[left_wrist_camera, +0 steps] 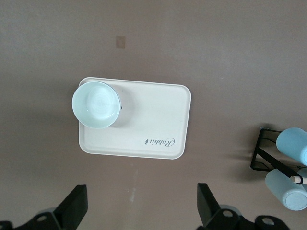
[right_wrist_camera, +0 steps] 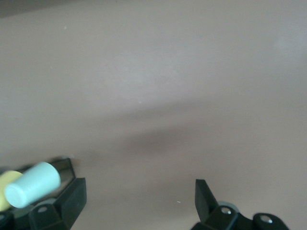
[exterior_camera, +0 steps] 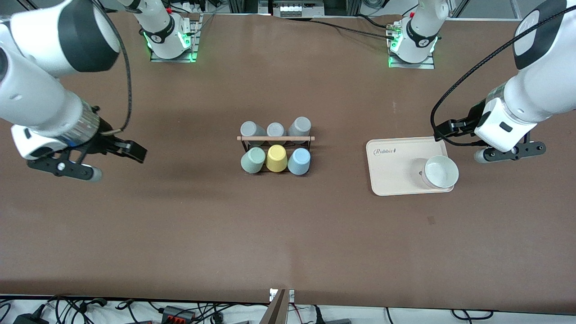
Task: Hang scattered cups on rack with three cups
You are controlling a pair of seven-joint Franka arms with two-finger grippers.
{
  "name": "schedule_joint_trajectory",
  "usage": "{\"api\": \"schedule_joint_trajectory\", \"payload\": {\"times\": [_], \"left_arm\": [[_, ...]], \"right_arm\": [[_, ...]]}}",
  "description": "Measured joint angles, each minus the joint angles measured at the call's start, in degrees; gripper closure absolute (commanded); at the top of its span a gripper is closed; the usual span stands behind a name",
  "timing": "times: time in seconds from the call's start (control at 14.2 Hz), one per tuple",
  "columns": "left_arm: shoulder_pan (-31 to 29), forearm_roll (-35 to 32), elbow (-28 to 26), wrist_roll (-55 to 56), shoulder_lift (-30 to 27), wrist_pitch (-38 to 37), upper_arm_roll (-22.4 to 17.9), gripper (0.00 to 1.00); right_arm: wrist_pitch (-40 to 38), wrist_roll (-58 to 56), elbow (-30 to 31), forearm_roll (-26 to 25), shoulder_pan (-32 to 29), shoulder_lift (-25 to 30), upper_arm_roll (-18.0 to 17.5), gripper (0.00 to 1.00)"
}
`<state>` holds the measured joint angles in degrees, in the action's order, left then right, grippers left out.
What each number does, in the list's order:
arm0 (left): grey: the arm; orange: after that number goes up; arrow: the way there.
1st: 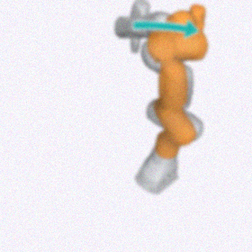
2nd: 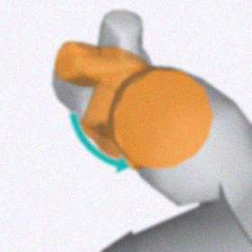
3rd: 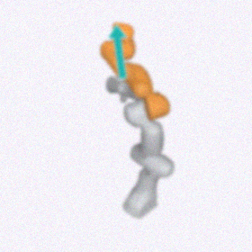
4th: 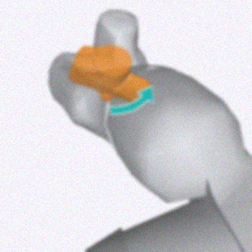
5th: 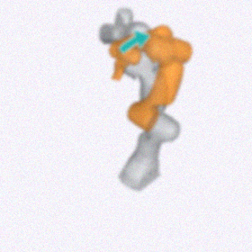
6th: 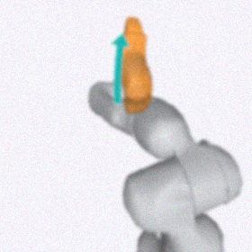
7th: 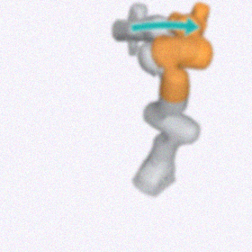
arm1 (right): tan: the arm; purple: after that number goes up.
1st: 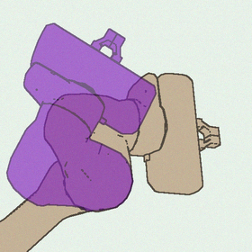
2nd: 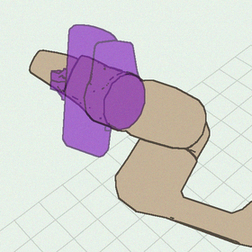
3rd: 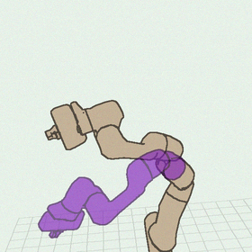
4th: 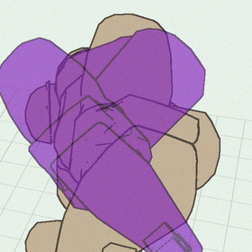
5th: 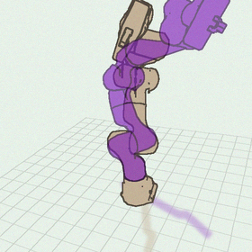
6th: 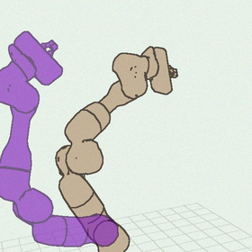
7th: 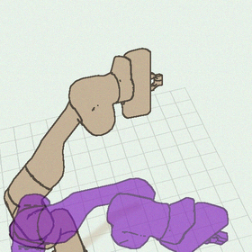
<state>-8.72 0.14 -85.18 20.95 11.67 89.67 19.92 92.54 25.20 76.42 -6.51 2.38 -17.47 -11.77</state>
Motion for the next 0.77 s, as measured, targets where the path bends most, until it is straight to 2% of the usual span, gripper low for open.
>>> {"api": "schedule_joint_trajectory", "payload": {"times": [0.28,0.56,0.77], "left_arm": [[0.0,0.0,0.0,0.0,0.0,0.0,0.0,0.0],[-0.1,0.0,0.0,0.0,0.0,0.1,0.0,0.0],[-0.1,0.0,0.0,0.0,0.0,0.2,0.0,0.0]], "right_arm": [[0.5,-6.1,8.0,2.4,-3.6,7.4,0.0,0.0],[8.1,-8.8,20.4,4.4,-4.7,16.1,-0.1,0.0],[8.8,-10.9,22.8,5.5,-4.7,18.8,-0.1,0.0]]}}
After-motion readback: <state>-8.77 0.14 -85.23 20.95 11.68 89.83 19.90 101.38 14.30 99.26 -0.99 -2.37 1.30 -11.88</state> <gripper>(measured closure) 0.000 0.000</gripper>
